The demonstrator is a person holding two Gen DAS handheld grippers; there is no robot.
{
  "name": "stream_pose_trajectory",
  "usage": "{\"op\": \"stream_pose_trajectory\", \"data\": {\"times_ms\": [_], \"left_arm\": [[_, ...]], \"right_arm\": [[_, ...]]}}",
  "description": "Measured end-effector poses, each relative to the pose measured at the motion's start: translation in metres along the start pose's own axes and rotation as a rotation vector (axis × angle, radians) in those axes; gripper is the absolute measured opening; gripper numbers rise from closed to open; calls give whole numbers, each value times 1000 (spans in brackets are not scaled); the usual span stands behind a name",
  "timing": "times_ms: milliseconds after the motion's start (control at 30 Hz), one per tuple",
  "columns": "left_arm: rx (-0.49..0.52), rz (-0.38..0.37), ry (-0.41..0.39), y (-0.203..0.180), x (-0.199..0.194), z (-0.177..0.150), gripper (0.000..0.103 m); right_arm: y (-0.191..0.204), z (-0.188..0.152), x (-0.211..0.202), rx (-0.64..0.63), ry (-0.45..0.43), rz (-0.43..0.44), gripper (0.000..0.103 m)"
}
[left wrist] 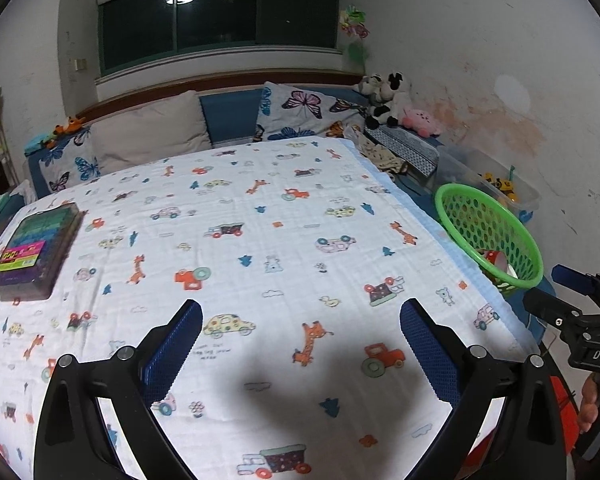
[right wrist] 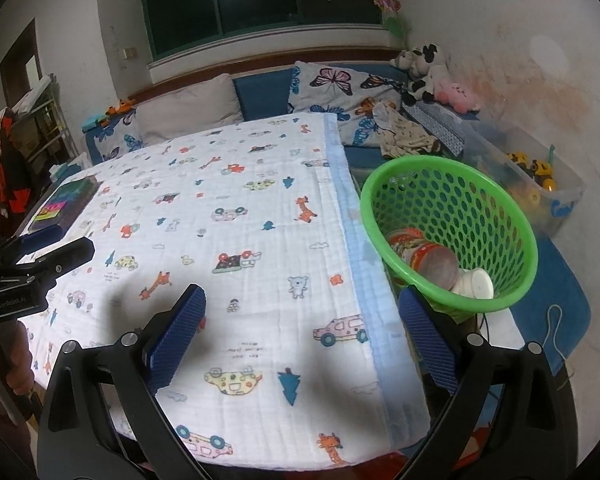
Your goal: Collect trash
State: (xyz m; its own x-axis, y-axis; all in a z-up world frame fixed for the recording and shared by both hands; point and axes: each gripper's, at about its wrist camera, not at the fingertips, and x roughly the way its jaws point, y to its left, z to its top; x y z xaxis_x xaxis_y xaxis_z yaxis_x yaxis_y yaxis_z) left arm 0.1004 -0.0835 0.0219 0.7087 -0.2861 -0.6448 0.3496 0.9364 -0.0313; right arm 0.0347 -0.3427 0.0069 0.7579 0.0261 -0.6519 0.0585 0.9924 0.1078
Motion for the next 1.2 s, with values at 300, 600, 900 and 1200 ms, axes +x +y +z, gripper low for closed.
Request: {"op": "stream_pose_trajectory", "data": {"times_ms": [300, 600, 900, 1200], "left_arm": [[-12, 6, 2, 4, -4, -7, 96], [-4, 22, 1, 3, -6, -12, 96], [-5, 26, -5, 4, -9, -13, 96], [-7, 21, 0, 3, -9, -13, 96]], "right_arm": [[6, -1, -3, -1, 2, 6, 98], [8, -1, -4, -4, 0, 9, 98], [10, -1, -3, -5, 1, 14, 98], [10, -3, -2, -6, 5, 17, 98]]}}
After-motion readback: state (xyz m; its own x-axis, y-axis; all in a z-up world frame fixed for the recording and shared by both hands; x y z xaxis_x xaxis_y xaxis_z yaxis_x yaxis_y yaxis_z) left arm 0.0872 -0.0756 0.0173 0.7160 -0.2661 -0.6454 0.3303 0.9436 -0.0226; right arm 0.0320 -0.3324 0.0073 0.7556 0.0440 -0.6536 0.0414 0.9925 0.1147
